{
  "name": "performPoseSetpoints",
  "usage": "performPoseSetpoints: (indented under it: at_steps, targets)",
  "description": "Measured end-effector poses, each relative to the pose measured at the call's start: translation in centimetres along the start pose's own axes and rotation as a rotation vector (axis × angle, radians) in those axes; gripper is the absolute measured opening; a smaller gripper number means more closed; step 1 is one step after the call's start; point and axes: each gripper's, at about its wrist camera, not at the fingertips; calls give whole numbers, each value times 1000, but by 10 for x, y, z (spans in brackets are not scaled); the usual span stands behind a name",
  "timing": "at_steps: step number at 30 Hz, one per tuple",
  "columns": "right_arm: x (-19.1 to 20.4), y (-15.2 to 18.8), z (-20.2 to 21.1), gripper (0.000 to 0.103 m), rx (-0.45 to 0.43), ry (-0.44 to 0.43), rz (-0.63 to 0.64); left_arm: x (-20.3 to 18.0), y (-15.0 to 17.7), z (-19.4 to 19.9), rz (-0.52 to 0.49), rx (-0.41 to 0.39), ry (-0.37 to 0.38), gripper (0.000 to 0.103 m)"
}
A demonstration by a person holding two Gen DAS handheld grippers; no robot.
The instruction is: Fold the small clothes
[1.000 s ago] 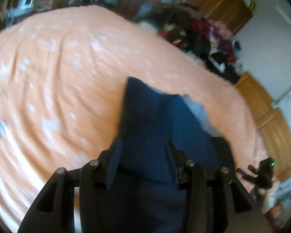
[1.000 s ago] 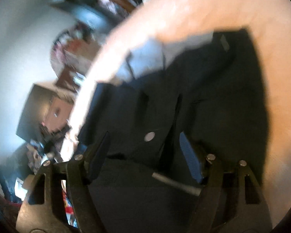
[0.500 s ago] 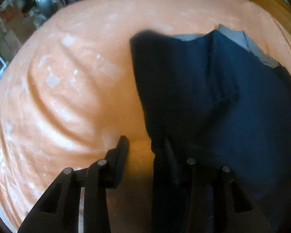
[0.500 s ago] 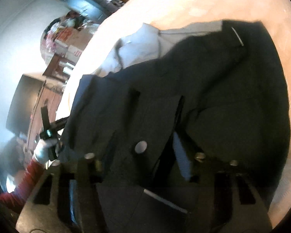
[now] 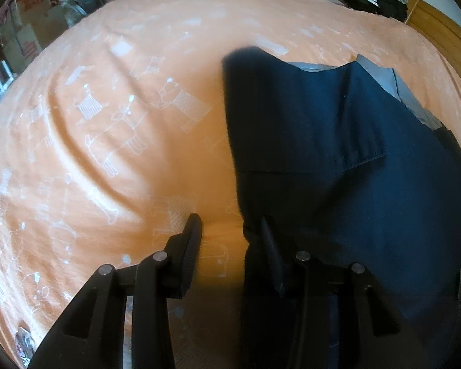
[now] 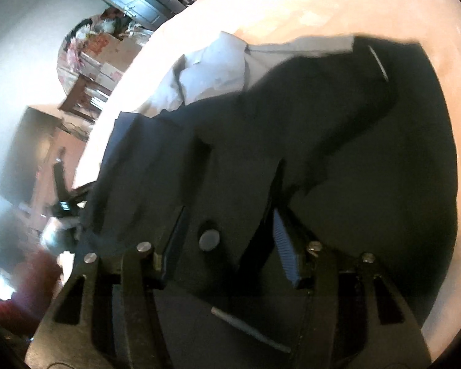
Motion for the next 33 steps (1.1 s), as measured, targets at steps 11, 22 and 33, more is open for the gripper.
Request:
performPoseSetpoints:
  at_steps: [11, 22, 33]
  targets:
    - [-59, -11, 46, 0, -84, 165, 12, 2, 0, 2, 1, -7, -7, 46]
    - [-7, -2, 50, 30, -133, 4, 120, -21, -9, 57, -9, -146, 5, 37]
    - [-22, 13, 108, 52, -191, 238, 84, 4, 21, 76, 70, -26, -173, 46]
Point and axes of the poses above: each gripper's, at about its wrist camera, not at the fingertips, and z roughly against the way its jaws point, x to its left, y to its underside, and after that the axes turned 11 degrees about -x, right-handed
